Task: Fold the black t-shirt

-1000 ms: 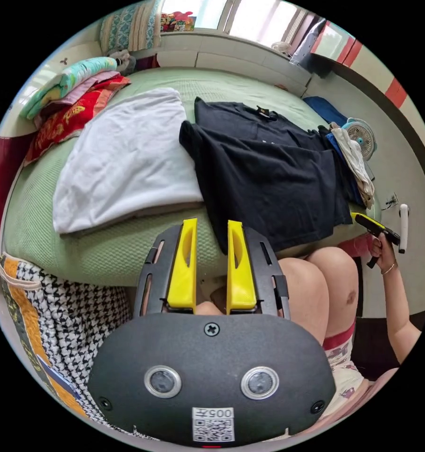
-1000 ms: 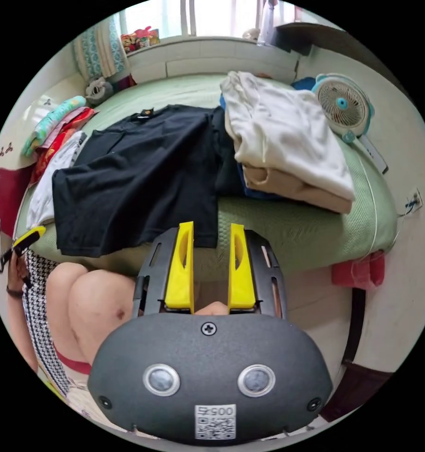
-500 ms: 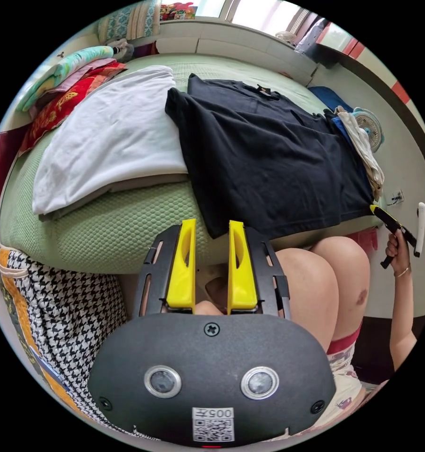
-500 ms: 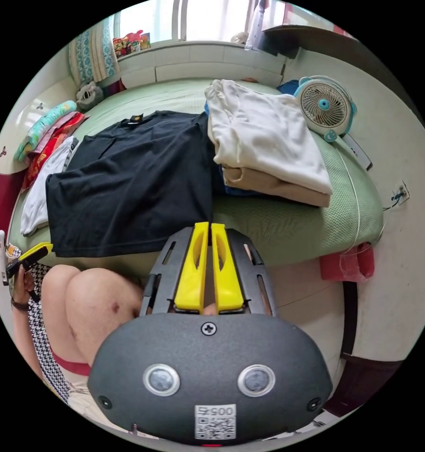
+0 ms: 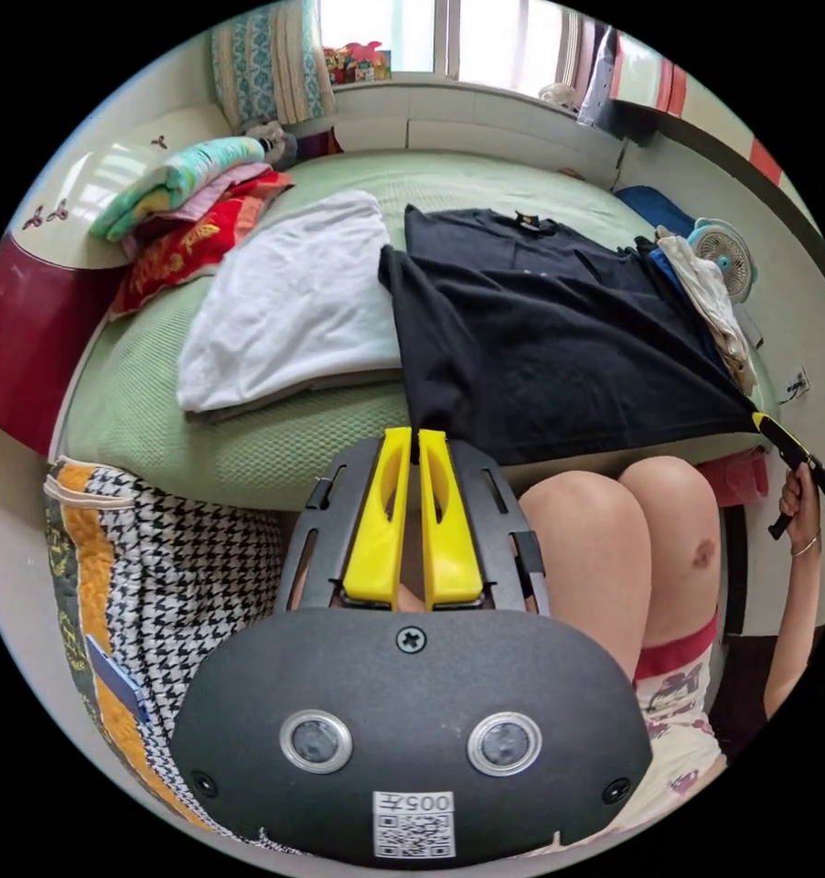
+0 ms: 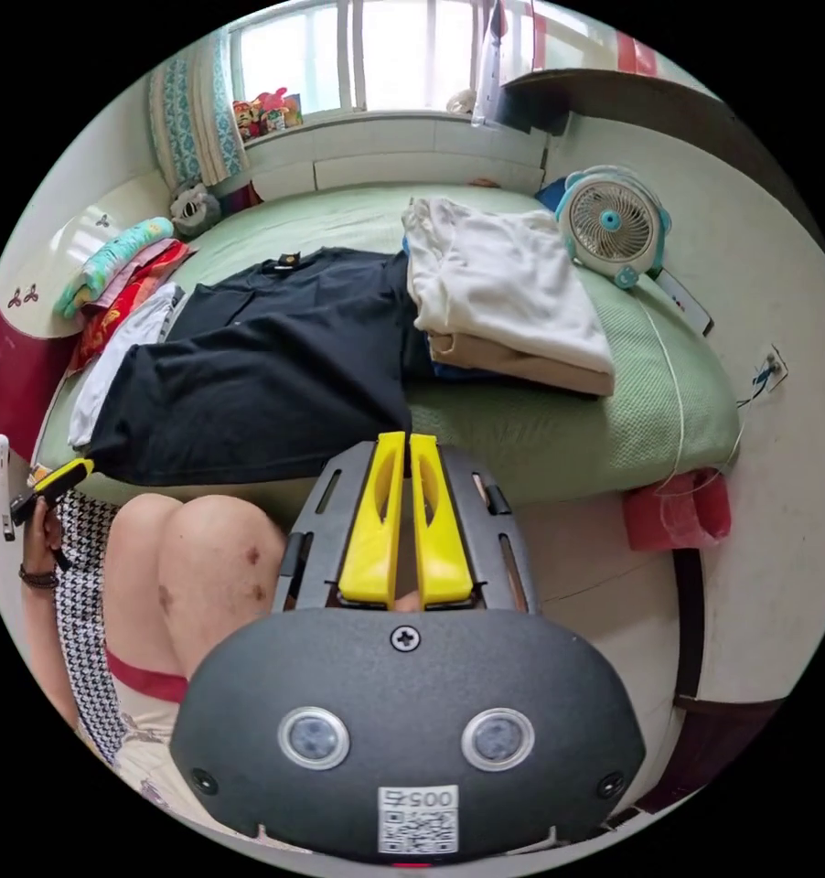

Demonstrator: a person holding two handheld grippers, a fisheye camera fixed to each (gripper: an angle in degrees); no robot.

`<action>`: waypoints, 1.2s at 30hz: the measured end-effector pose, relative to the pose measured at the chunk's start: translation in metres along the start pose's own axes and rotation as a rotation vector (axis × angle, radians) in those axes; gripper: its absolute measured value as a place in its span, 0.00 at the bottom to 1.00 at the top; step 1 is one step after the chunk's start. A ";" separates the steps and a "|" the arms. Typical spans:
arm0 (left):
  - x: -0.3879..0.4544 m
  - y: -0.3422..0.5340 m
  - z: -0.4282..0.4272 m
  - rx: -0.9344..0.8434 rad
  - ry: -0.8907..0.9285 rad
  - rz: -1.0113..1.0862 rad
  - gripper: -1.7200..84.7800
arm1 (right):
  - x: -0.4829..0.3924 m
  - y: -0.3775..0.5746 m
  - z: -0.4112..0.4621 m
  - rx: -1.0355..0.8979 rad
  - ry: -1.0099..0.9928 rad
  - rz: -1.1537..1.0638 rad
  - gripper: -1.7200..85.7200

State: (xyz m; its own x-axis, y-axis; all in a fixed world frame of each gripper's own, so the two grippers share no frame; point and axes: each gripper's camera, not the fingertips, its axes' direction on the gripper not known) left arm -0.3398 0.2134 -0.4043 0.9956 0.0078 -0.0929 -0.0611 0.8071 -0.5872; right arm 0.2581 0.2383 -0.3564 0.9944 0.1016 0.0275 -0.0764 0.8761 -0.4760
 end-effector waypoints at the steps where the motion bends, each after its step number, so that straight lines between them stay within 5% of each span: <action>1: -0.004 0.009 -0.018 0.017 0.006 -0.006 0.03 | -0.001 0.003 -0.015 0.016 0.012 -0.014 0.00; 27: -0.051 0.159 -0.252 0.333 0.054 -0.110 0.03 | -0.001 0.121 -0.243 0.155 0.073 -0.011 0.00; 36: -0.062 0.126 -0.222 0.230 0.084 -0.136 0.03 | 0.001 0.093 -0.232 0.071 0.045 0.041 0.00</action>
State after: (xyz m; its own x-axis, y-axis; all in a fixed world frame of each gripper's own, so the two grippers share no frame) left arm -0.4250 0.1835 -0.6510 0.9836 -0.1511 -0.0979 0.0999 0.9104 -0.4015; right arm 0.2689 0.2110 -0.6044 0.9925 0.1186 -0.0307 -0.1207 0.9030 -0.4124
